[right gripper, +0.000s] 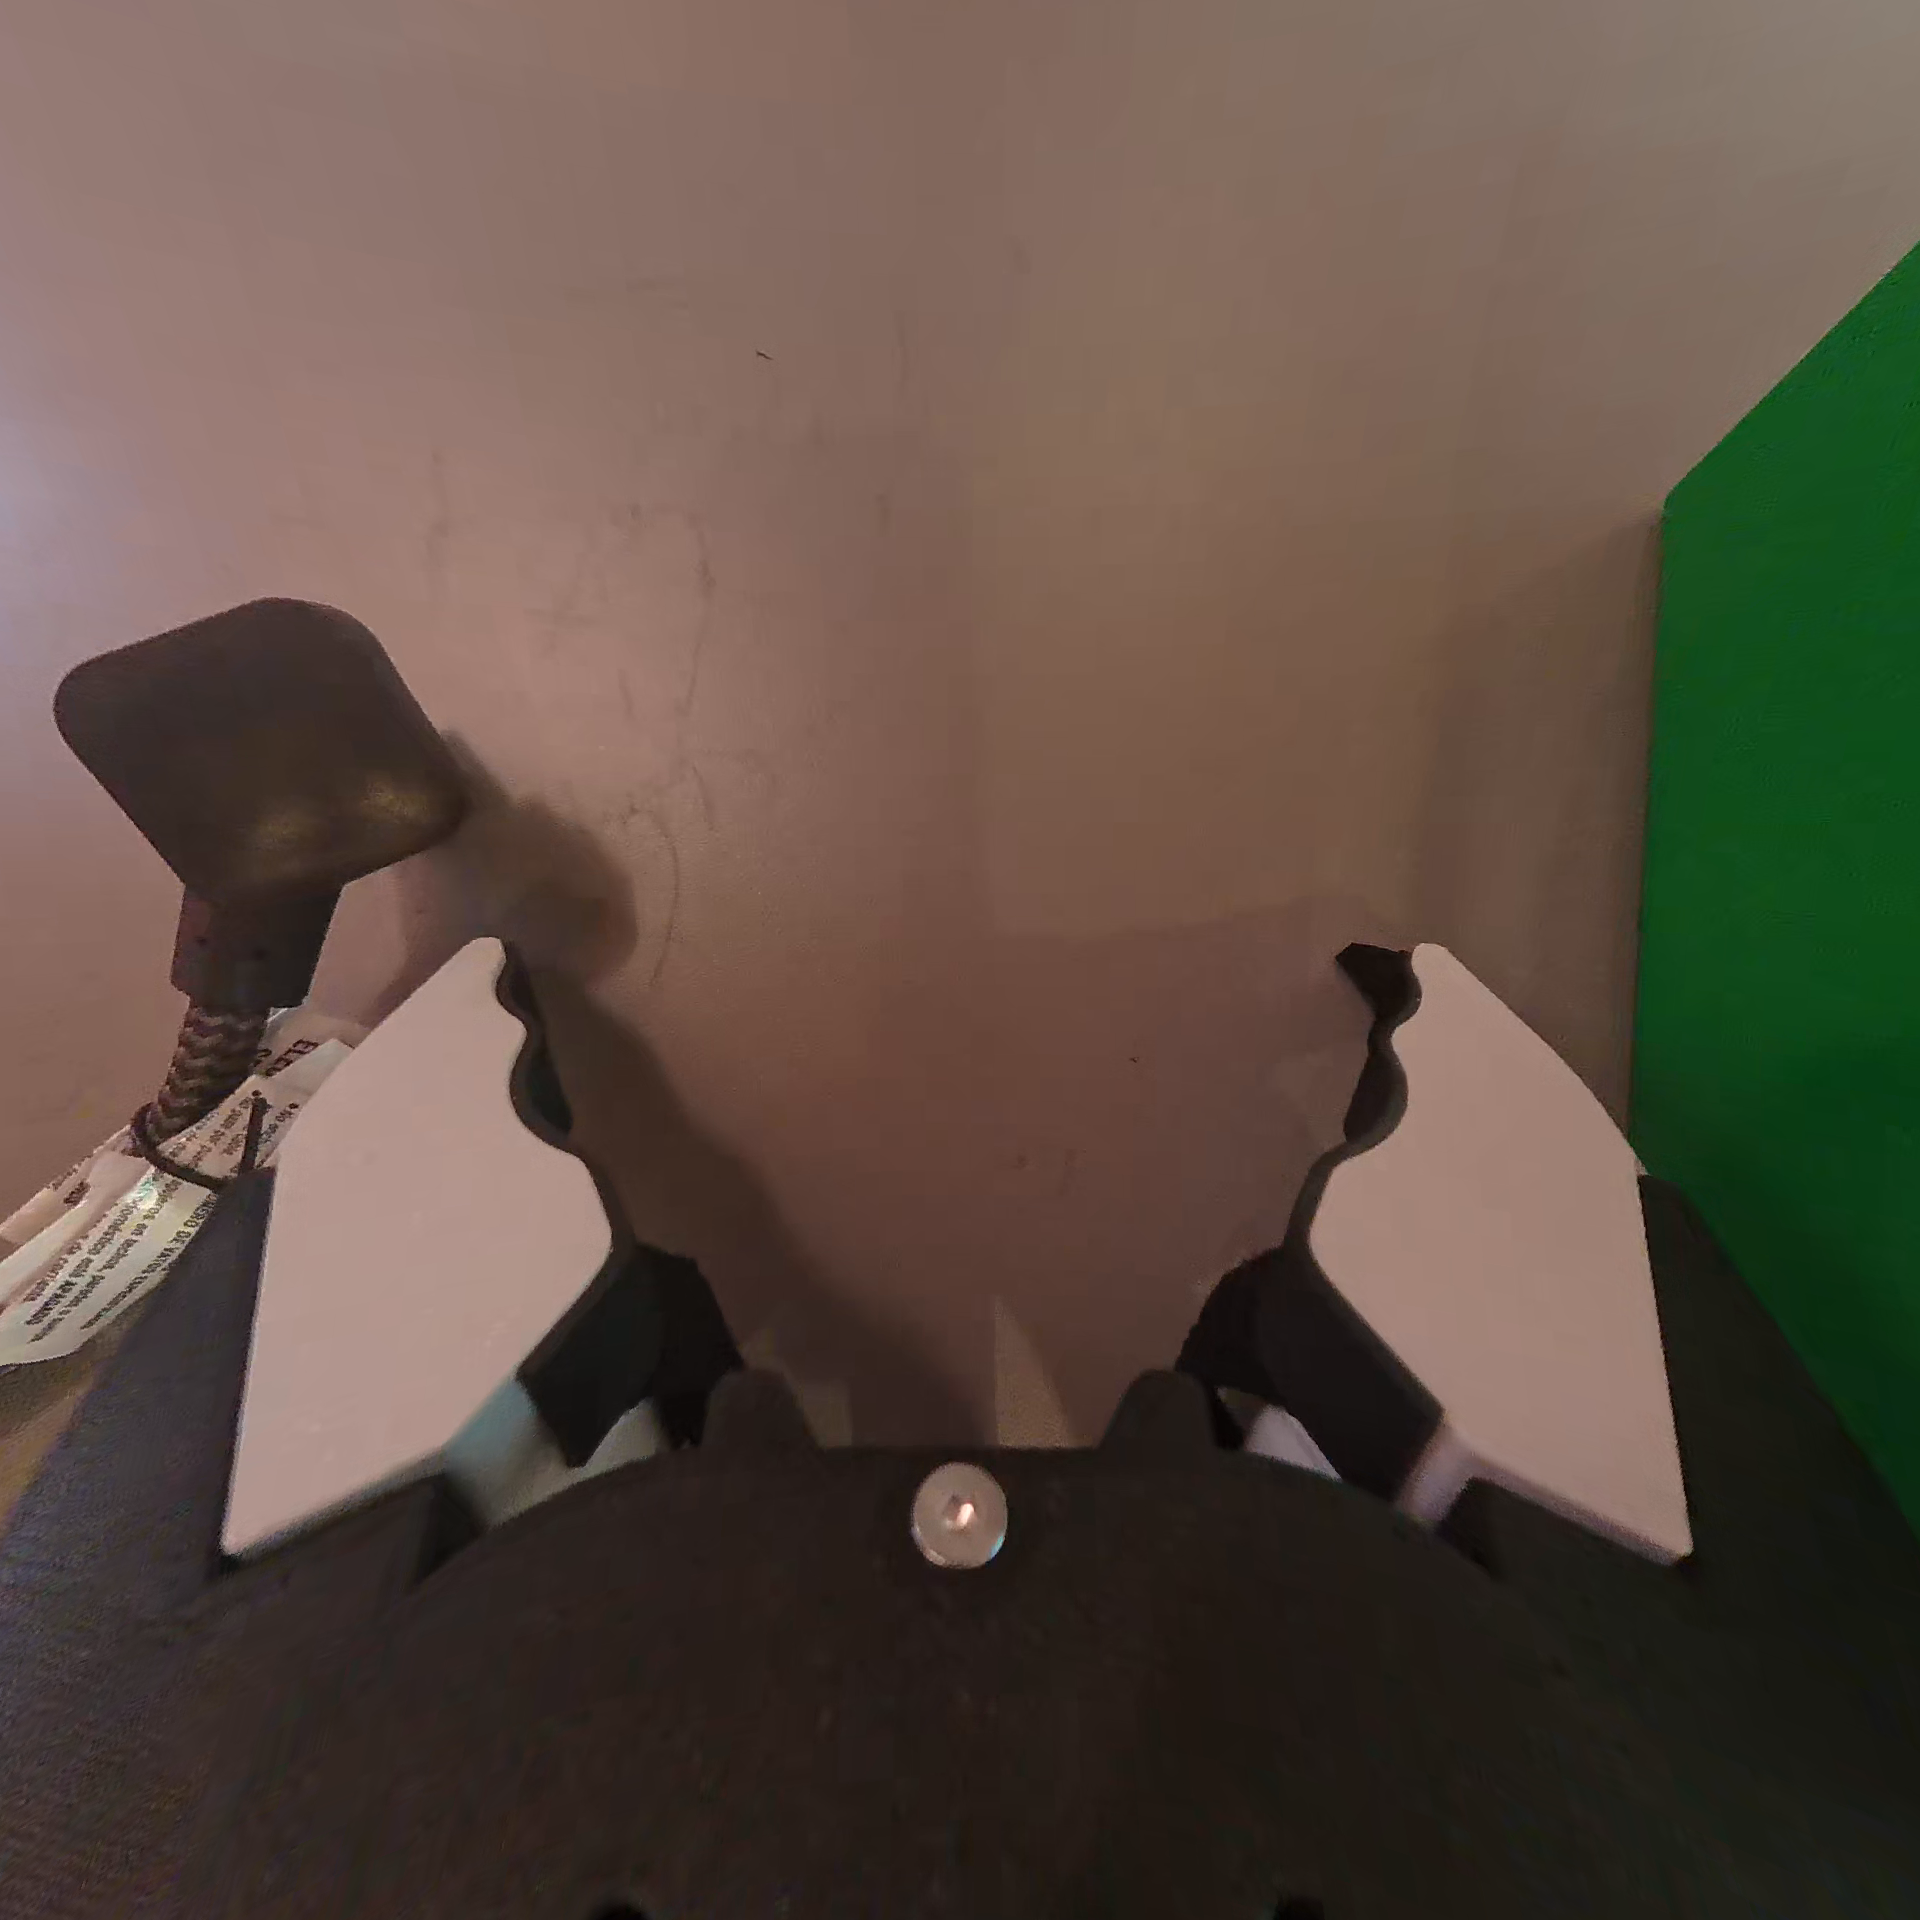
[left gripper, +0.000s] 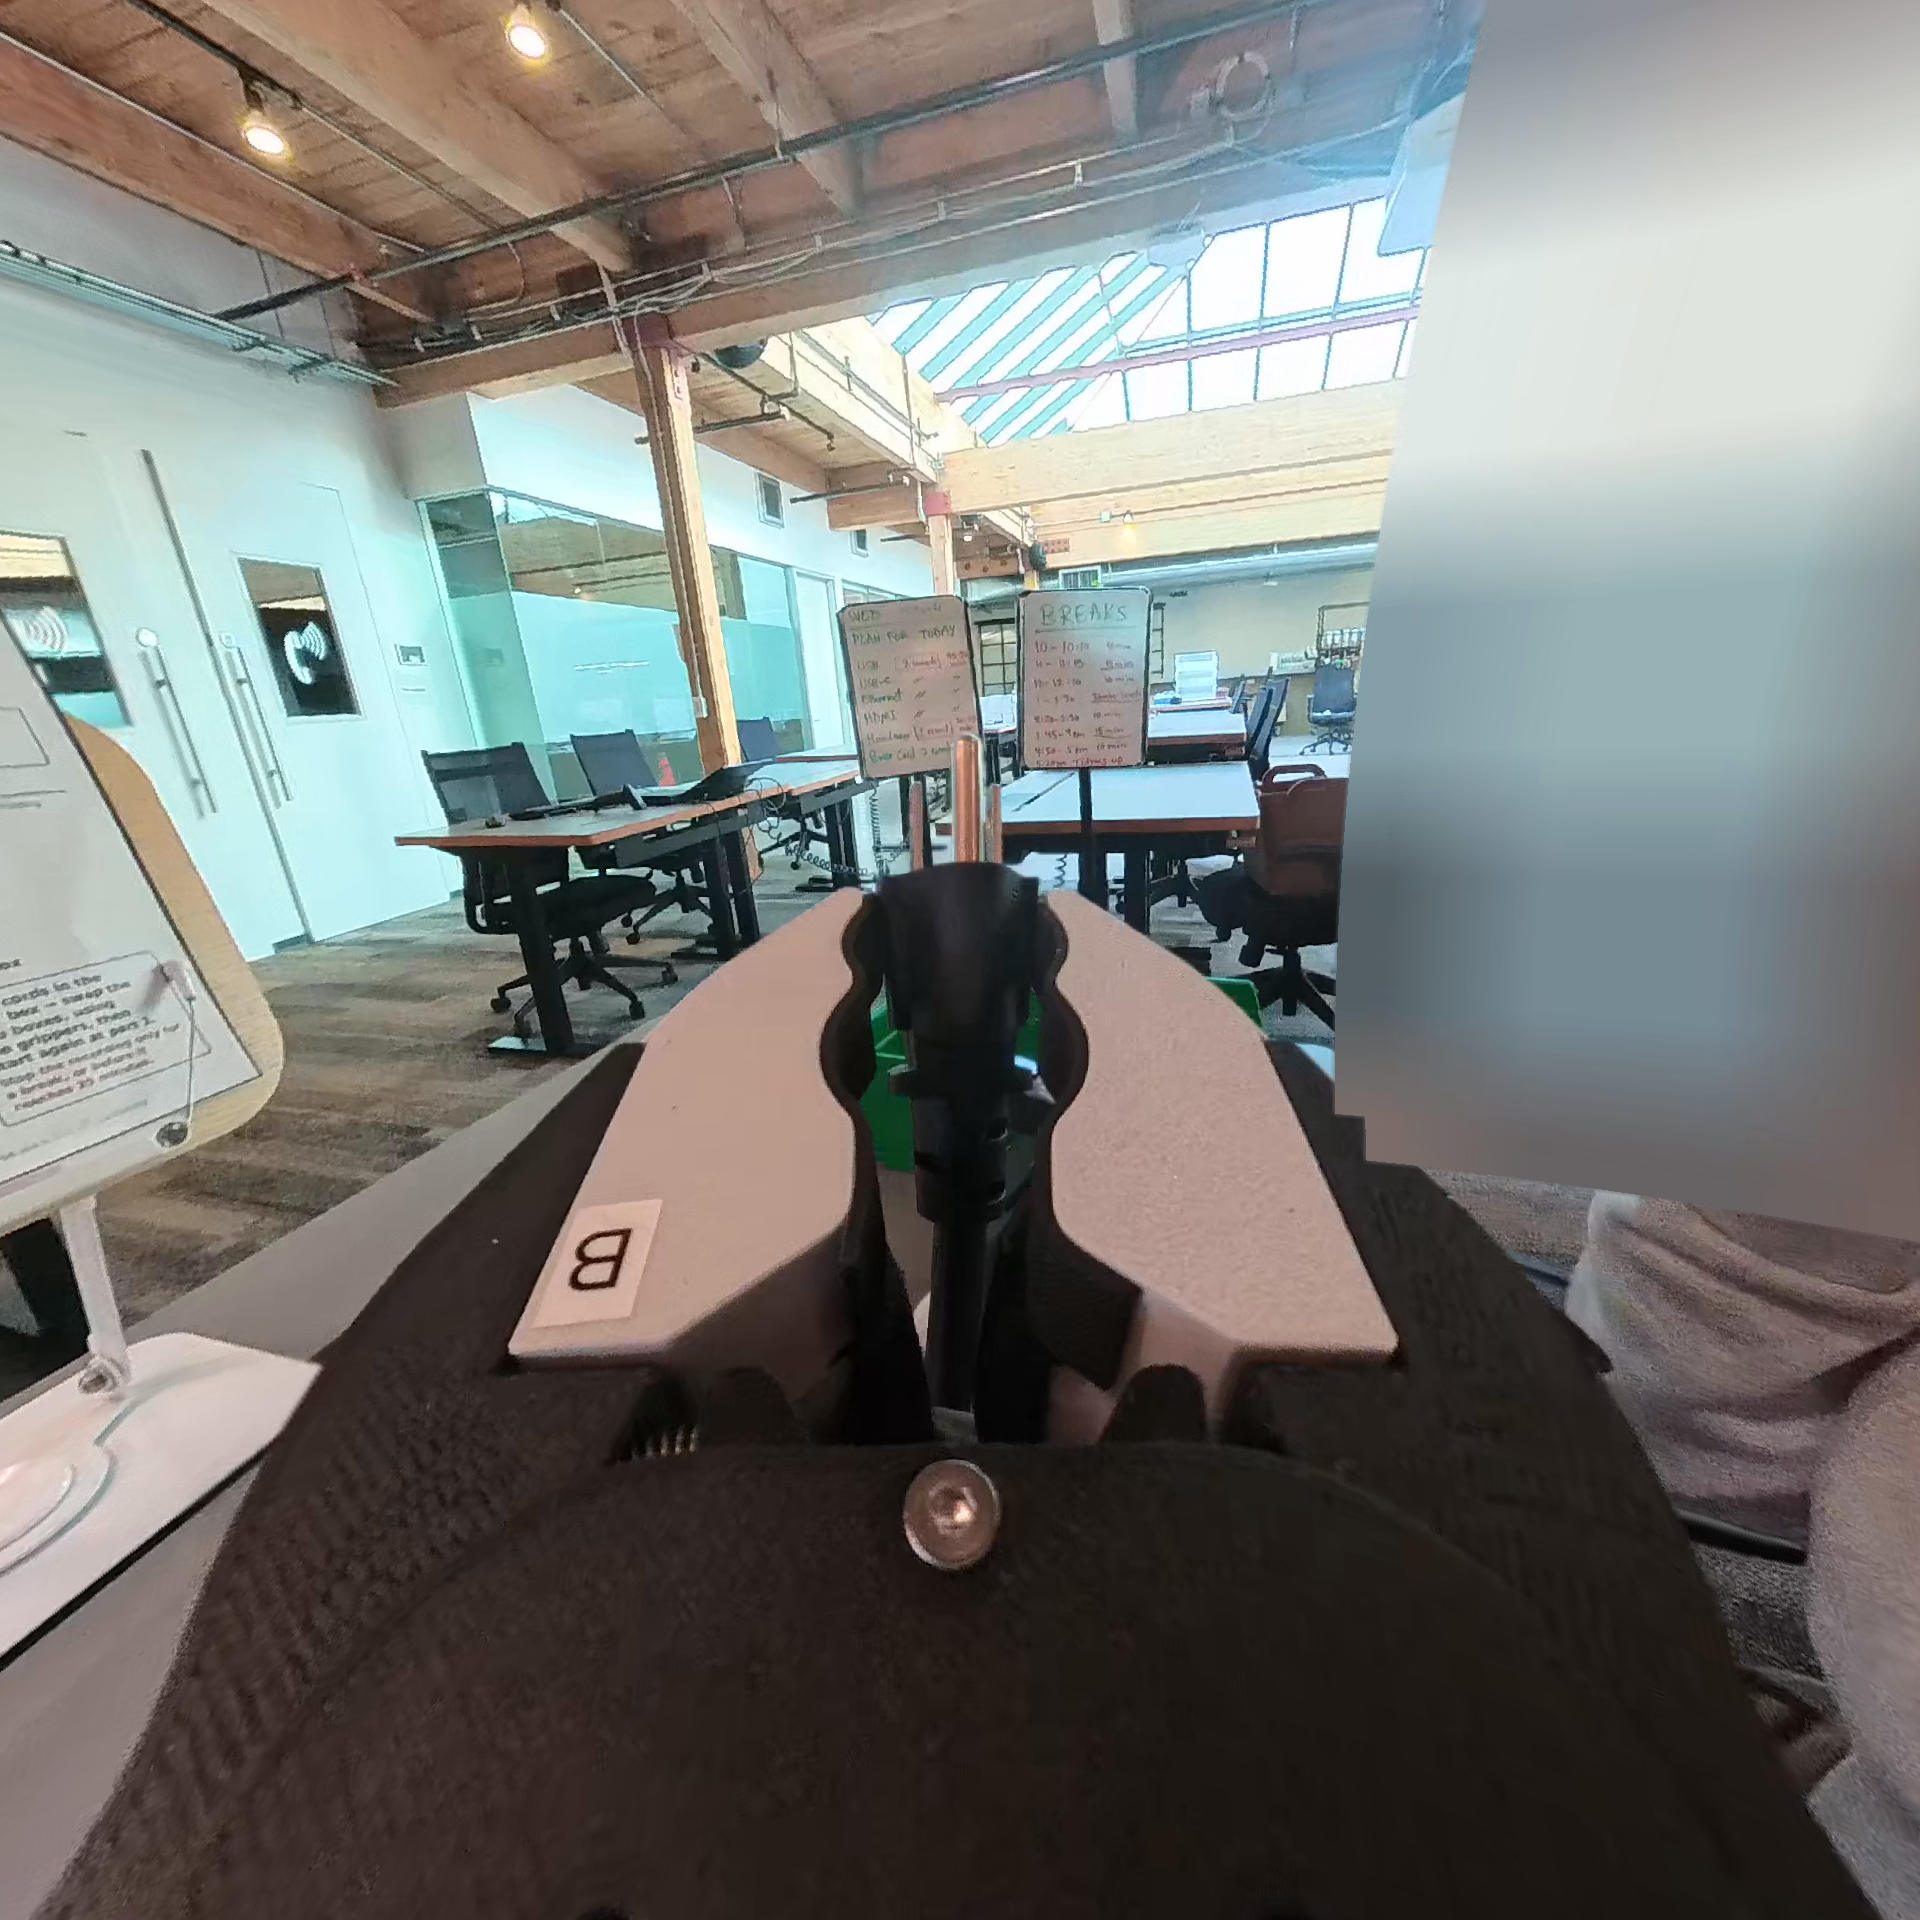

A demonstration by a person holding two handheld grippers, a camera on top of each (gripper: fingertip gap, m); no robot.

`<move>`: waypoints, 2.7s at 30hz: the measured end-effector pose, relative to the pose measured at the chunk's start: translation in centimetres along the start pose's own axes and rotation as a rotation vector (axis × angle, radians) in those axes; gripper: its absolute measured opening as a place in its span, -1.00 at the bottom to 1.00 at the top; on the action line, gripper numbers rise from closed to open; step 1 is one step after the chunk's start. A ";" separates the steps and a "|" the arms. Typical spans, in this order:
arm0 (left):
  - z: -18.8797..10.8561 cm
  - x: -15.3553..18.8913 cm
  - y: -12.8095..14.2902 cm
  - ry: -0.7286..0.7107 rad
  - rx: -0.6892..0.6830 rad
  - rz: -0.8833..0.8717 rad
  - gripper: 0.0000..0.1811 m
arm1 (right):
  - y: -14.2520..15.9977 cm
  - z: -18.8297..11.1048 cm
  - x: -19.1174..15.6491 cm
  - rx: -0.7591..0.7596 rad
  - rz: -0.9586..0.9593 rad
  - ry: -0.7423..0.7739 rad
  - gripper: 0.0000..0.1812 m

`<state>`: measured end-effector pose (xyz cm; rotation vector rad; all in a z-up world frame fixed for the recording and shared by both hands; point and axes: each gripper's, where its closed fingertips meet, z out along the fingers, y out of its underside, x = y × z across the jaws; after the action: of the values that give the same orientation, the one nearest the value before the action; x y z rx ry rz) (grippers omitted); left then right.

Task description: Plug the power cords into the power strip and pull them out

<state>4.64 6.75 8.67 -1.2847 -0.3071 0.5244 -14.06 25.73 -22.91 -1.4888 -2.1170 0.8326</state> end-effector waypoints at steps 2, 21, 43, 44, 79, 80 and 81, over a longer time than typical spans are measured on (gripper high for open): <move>0.2 0.4 -0.1 0.000 0.002 0.019 -0.70 | 0.0 0.0 0.0 0.000 0.000 0.000 0.63; 0.7 0.4 0.9 0.017 -0.009 0.016 -0.70 | 0.0 0.0 -0.1 0.000 0.000 0.000 0.63; 1.6 1.6 0.8 0.089 0.016 -0.002 -0.70 | -0.6 0.6 0.0 -0.001 0.001 0.000 0.63; 1.6 1.7 0.8 0.091 0.011 -0.002 -0.70 | -0.6 0.6 0.0 -0.001 0.001 -0.001 0.63; 1.5 -4.8 4.0 -0.220 0.068 0.040 -0.70 | -10.9 -19.0 -27.8 1.061 -0.814 -0.696 -0.85; 1.4 -4.9 3.9 -0.211 0.091 0.012 -0.70 | -10.9 -18.7 -27.4 1.048 -0.812 -0.686 -0.86; 1.3 -4.9 4.0 -0.199 0.096 -0.008 -0.69 | -10.9 -18.3 -27.0 1.033 -0.820 -0.669 -0.87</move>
<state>-1.00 5.98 5.49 -1.1401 -0.4468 0.6544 -0.78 1.87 -2.04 0.2110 -1.8322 1.7753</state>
